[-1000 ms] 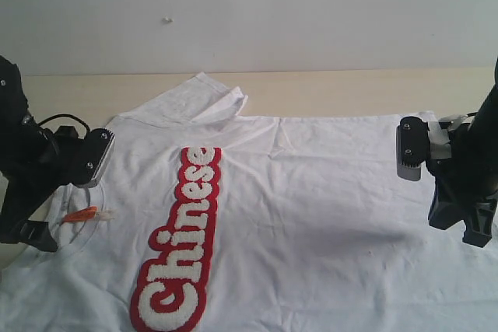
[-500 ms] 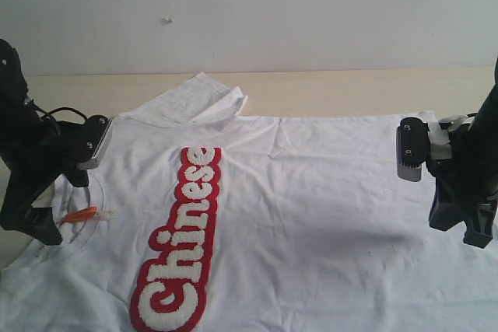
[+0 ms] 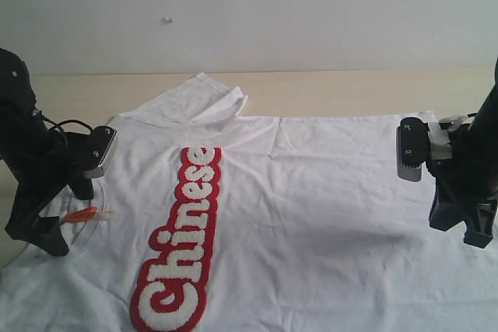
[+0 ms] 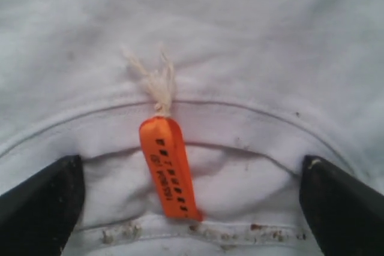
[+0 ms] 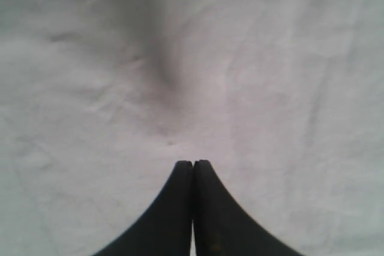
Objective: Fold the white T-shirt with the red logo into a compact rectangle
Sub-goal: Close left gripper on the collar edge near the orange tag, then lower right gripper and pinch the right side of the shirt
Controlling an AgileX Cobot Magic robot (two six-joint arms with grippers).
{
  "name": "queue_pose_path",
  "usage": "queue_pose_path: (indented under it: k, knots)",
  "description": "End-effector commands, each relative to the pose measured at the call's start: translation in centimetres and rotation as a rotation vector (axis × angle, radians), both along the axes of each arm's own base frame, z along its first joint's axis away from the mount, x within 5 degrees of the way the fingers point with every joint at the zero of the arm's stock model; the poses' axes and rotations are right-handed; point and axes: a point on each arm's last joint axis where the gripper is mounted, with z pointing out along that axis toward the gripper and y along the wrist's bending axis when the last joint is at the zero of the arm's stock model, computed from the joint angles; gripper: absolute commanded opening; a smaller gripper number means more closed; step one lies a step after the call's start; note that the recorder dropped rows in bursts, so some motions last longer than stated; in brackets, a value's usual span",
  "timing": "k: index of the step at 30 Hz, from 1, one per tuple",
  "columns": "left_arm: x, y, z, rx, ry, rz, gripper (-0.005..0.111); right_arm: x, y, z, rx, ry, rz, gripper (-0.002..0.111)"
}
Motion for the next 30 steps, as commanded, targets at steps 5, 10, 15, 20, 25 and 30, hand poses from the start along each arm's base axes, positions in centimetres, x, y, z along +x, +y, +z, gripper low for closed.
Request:
queue_pose_path:
  k: [5, 10, 15, 20, 25, 30]
  knots:
    - [0.3, -0.1, -2.0, -0.006, 0.026, 0.039, 0.088, 0.1, 0.1, 0.2, 0.005, -0.004, -0.002, 0.0]
    - [0.2, -0.2, -3.2, -0.009, 0.063, 0.08, 0.045, 0.1, 0.1, 0.2, 0.005, -0.004, -0.002, 0.0]
    - [0.2, -0.2, -3.4, -0.012, 0.068, 0.085, 0.0, 0.1, 0.1, 0.2, 0.005, -0.004, -0.002, 0.0]
    - [0.1, -0.2, -3.4, -0.012, 0.074, 0.084, 0.0, 0.1, 0.1, 0.2, 0.005, -0.004, -0.002, 0.0]
    - [0.2, -0.2, -2.5, -0.016, 0.056, 0.088, 0.0, 0.3, -0.1, 0.2, -0.022, -0.024, 0.02, 0.0]
    - [0.3, 0.1, -1.2, -0.018, 0.018, 0.089, 0.0, 0.7, -1.3, 0.1, -0.15, -0.079, 0.121, 0.0]
